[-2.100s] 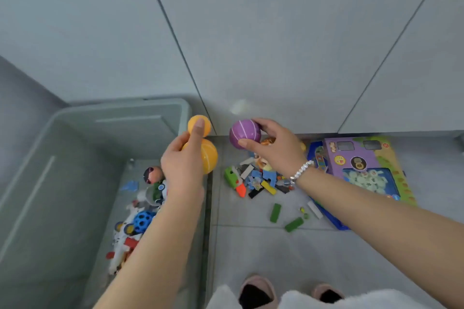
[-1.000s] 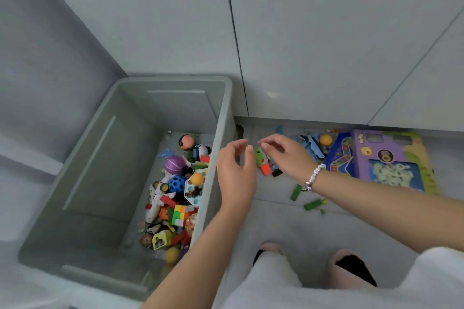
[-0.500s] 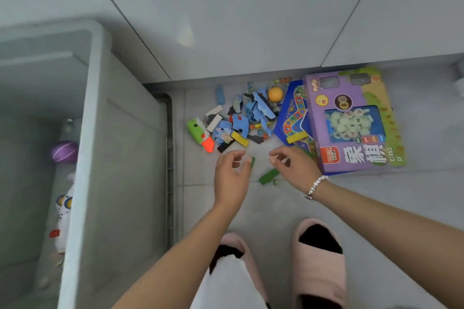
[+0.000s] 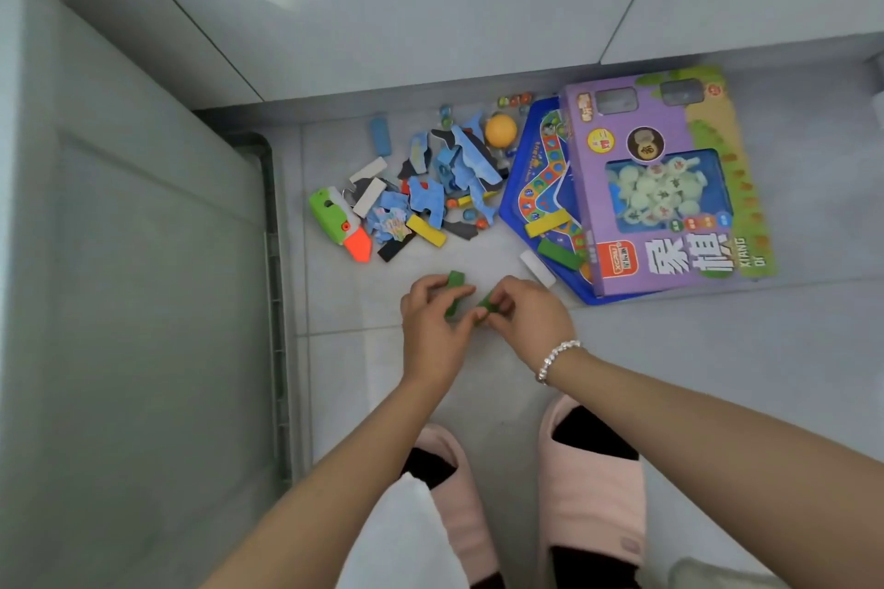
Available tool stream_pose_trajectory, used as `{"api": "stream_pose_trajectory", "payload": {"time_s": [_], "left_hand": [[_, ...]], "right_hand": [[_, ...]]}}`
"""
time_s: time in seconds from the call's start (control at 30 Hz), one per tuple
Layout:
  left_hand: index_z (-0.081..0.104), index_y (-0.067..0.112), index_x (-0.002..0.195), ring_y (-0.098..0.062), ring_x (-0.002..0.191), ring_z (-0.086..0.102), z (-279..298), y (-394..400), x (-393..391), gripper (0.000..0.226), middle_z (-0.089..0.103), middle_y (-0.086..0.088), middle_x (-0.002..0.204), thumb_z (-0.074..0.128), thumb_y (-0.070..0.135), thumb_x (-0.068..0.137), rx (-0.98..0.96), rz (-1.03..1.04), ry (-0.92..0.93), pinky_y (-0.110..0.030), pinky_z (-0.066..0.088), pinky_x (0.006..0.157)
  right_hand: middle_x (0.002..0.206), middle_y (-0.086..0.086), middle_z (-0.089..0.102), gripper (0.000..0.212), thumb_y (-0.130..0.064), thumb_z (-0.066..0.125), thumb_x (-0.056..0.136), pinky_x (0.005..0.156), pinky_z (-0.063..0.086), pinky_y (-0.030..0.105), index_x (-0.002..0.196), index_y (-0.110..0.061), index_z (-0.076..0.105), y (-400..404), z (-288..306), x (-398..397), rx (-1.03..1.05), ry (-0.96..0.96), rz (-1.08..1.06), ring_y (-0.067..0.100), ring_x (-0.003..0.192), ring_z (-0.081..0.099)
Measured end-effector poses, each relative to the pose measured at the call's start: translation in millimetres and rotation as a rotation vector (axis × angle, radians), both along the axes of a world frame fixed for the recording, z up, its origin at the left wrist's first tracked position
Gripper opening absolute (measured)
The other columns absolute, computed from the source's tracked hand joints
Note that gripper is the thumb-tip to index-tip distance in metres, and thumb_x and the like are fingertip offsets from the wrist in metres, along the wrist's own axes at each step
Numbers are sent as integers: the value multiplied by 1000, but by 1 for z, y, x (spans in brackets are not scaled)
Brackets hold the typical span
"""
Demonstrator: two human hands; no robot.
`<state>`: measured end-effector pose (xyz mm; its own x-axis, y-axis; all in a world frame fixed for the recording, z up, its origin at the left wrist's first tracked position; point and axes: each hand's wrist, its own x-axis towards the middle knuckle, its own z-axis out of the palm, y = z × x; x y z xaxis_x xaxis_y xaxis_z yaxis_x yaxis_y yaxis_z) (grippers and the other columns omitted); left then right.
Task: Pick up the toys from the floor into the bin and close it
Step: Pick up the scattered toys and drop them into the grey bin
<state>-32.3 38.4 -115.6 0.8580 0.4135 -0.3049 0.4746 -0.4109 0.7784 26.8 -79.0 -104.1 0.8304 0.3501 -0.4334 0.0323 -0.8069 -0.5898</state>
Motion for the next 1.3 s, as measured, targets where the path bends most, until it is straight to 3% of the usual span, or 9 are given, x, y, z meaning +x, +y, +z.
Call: {"api": "stream_pose_trajectory", "payload": {"time_s": [0.17, 0.27, 0.37, 0.63, 0.77, 0.9, 1.03, 1.13, 1.3], "left_hand": [[69, 18, 111, -8, 110, 34, 1, 1, -1, 33, 46, 2, 121, 73, 19, 79, -17, -4, -6, -15, 34, 94], [68, 20, 112, -13, 112, 37, -1, -2, 0, 38, 47, 2, 119, 77, 23, 75, 10, -14, -10, -23, 35, 98], [67, 22, 112, -18, 110, 40, -1, -7, 4, 43, 48, -1, 118, 79, 28, 71, 86, -24, 2, -30, 37, 98], [49, 17, 128, -27, 110, 44, 3, -6, 17, 47, 53, -8, 120, 65, 23, 85, 348, -188, 47, -35, 39, 90], [43, 16, 135, -23, 113, 45, 5, 8, 16, 56, 53, -6, 120, 64, 29, 85, 217, -20, 99, -33, 39, 93], [46, 22, 134, -11, 101, 50, 18, 20, 18, 49, 46, -2, 118, 63, 25, 87, -4, 183, 52, -21, 40, 89], [58, 25, 112, -11, 83, 59, 24, 33, 30, 23, 47, -8, 119, 55, 14, 92, -410, 392, 55, -27, 53, 77], [53, 19, 93, -14, 76, 61, 34, 39, 39, 14, 57, -5, 98, 46, 7, 94, -740, 573, 126, -27, 51, 62], [48, 22, 83, -11, 66, 51, 31, 43, 43, 10, 52, 5, 80, 52, 23, 93, -577, 456, 168, -25, 40, 60]], "right_hand": [[80, 2, 66, 20, -16, 73, 75, 74, 51, 33, 92, -12, 61, -14, 1, 5, 64, 29, -89, 20, 77, 62], [68, -6, 58, 19, -16, 74, 75, 68, 52, 31, 87, -15, 59, -31, 4, 8, 109, 62, -276, 15, 67, 58], [70, 3, 59, 17, -10, 73, 77, 59, 55, 28, 85, -13, 58, -39, 8, 8, 228, 154, -403, 20, 65, 61], [87, 10, 63, 12, -11, 69, 80, 73, 55, 30, 91, -15, 65, -31, 4, 10, 253, 141, -329, 20, 75, 60], [88, 4, 61, 19, -17, 70, 80, 70, 46, 17, 99, -15, 67, -22, 1, 17, 160, 44, -246, 11, 74, 54], [84, 3, 57, 30, -19, 69, 81, 72, 43, 21, 110, -13, 63, 1, 3, 30, 133, -35, -188, 12, 73, 50], [95, 7, 57, 38, -21, 67, 84, 75, 39, 19, 120, -13, 58, 20, 6, 49, 90, -116, -134, 11, 77, 49], [111, 12, 58, 38, -19, 63, 86, 81, 38, 21, 122, -9, 57, 27, 9, 62, 30, -155, -89, 15, 87, 51], [113, 17, 57, 31, -19, 61, 86, 82, 44, 31, 114, -6, 60, 38, 6, 73, -148, -167, 20, 29, 101, 56]]}}
